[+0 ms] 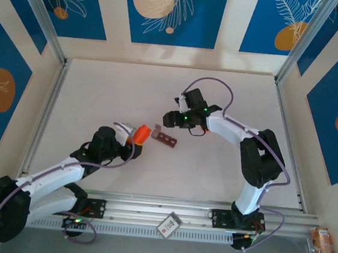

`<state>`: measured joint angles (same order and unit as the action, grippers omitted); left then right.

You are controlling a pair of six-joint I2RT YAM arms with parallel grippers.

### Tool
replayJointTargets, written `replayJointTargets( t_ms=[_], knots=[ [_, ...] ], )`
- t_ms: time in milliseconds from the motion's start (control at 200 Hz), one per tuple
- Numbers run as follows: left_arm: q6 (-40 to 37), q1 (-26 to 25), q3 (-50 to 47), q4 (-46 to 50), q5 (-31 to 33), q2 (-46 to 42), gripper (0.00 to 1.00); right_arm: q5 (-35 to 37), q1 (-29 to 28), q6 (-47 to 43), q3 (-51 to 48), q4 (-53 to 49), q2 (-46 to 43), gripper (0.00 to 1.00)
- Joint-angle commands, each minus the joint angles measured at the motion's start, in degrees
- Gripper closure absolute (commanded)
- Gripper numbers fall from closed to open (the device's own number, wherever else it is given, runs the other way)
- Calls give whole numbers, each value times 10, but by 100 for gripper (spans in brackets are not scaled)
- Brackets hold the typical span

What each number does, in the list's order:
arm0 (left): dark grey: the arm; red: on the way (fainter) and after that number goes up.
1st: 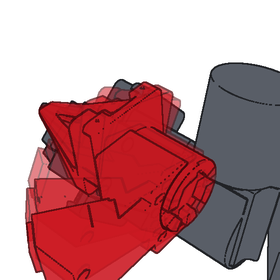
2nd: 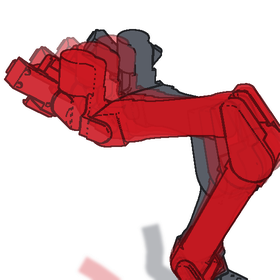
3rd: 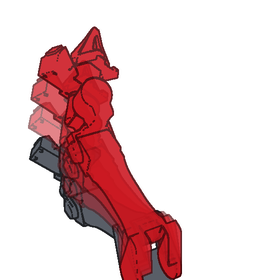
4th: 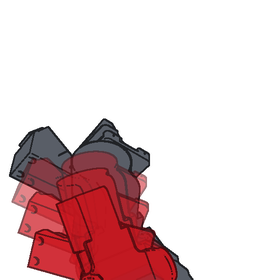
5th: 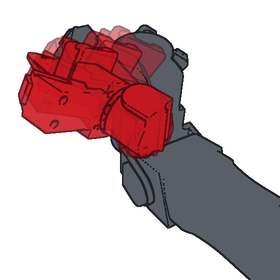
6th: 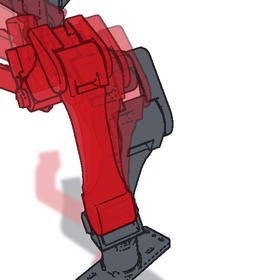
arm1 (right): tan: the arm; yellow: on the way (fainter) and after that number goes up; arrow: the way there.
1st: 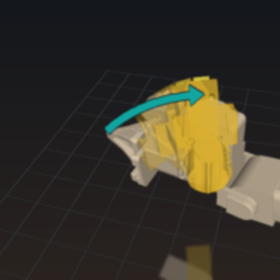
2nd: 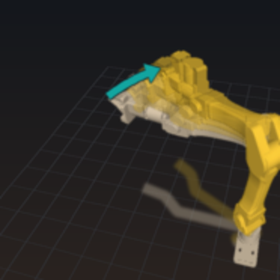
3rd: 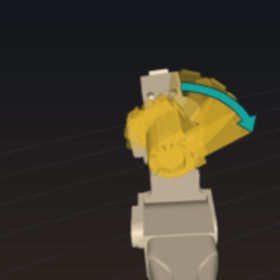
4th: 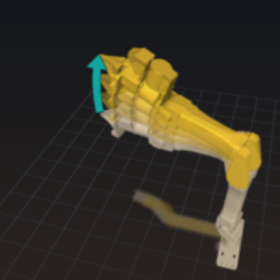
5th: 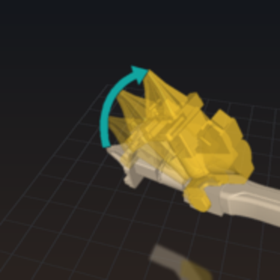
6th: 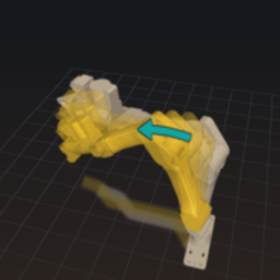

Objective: Sort the pills into containers

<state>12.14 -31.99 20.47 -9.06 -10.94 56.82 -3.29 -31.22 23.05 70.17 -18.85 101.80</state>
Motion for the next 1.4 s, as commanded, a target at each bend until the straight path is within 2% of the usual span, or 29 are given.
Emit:
replayJointTargets(
  t_ms=[0,710,1396],
  knots=[
    [10,-9,-8,-36,-11,14,100,-12,5,9,-31,10,-9,29],
    [-1,-20,55,-40,-16,142,100,65,-28,-23,-56,-18,11,29],
    [-30,-31,184,129,48,235,100,93,-41,-29,-61,-34,22,29]
  ],
)
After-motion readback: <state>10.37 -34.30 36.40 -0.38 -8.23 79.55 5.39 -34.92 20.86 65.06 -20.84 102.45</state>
